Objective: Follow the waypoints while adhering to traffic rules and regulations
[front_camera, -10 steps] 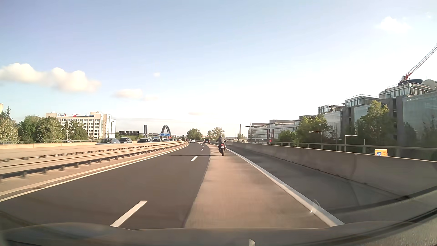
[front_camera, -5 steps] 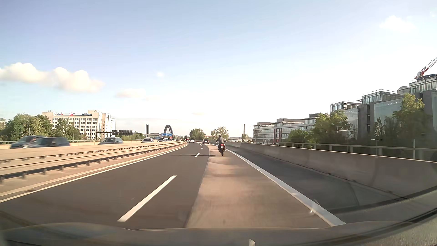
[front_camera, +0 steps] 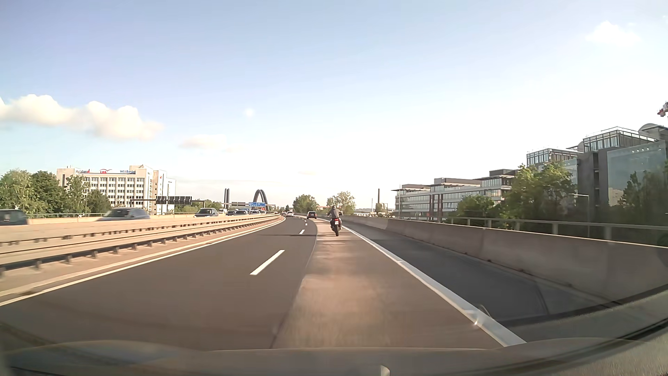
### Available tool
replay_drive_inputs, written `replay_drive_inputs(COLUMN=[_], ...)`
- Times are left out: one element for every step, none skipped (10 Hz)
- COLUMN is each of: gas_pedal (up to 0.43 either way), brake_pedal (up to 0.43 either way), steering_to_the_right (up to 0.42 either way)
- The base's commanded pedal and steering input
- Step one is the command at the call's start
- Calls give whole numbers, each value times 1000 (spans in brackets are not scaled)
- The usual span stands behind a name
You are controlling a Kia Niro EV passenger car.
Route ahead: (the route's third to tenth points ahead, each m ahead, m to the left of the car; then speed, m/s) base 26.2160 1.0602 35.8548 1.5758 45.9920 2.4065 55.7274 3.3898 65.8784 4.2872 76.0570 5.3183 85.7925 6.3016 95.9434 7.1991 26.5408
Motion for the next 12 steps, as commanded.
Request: replay_drive_inputs(gas_pedal=[118, 138, 138, 138, 138, 138, 138, 138, 138, 138, 138, 138], brake_pedal=[0, 0, 0, 0, 0, 0, 0, 0, 0, 0, 0, 0], steering_to_the_right=[-7, -8, -8, -8, -9, -9, -9, -10, -10, -10, -10, -10])
